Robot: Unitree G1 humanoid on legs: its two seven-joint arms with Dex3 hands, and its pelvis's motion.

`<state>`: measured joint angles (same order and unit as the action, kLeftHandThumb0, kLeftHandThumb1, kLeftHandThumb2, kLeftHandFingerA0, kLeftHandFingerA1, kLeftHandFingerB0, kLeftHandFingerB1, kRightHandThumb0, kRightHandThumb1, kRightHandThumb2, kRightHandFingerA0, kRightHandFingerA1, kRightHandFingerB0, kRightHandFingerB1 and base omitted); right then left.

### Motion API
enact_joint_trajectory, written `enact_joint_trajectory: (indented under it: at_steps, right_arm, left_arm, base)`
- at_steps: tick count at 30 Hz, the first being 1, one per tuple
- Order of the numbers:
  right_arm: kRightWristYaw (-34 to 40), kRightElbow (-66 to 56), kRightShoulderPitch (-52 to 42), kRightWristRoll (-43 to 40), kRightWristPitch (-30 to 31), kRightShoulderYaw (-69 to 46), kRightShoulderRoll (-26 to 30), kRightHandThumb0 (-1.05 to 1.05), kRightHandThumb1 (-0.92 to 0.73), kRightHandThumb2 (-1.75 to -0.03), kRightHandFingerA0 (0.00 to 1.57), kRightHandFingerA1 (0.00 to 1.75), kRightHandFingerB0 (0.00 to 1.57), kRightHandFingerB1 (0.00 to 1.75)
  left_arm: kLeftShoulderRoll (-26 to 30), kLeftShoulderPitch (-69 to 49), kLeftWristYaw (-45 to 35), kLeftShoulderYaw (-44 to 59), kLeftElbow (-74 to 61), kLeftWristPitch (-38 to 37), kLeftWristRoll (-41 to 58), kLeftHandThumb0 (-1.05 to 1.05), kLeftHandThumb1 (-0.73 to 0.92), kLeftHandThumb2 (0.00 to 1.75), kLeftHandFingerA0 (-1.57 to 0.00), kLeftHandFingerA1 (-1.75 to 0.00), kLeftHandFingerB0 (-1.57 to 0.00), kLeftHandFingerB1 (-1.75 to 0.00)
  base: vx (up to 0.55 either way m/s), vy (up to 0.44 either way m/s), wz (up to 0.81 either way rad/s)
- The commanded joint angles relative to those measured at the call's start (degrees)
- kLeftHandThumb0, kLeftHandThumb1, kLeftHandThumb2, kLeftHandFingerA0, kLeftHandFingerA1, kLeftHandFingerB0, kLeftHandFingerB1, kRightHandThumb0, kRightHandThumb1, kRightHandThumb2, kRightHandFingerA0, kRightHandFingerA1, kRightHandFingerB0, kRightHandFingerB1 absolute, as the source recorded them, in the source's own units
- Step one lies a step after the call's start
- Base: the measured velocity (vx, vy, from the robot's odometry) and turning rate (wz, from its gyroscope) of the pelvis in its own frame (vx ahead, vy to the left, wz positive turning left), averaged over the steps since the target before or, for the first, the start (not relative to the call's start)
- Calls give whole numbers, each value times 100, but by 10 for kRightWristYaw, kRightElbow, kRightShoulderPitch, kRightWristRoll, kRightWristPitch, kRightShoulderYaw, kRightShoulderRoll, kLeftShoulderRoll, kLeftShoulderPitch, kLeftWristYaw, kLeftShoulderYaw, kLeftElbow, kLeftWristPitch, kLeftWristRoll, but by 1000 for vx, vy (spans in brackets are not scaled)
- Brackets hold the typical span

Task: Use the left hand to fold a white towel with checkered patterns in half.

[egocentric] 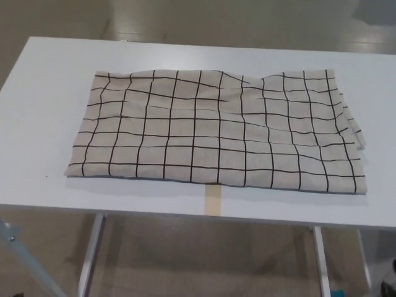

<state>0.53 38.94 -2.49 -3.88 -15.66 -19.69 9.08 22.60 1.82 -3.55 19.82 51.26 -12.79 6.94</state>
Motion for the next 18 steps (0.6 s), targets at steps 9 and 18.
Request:
enact_joint_trajectory:
  at_steps: [9, 18]
  right_arm:
    - [8, -23, -26, -24, -63, -10, -28, -39, -64, -60, 43, 39, 46, 36]
    - [-39, -94, -95, -5, -67, 51, -52, -39, -65, -59, 42, 38, 47, 36]
  left_arm:
    - [4, -42, -106, -8, -31, -117, 11, -22, 54, 98, -2, -49, 0, -47]
    - [-18, -159, -70, -46, -221, -339, -69, -48, 46, 59, -4, -30, -2, -18]
  base:
    - [0, 0, 0]
    - [0, 0, 0]
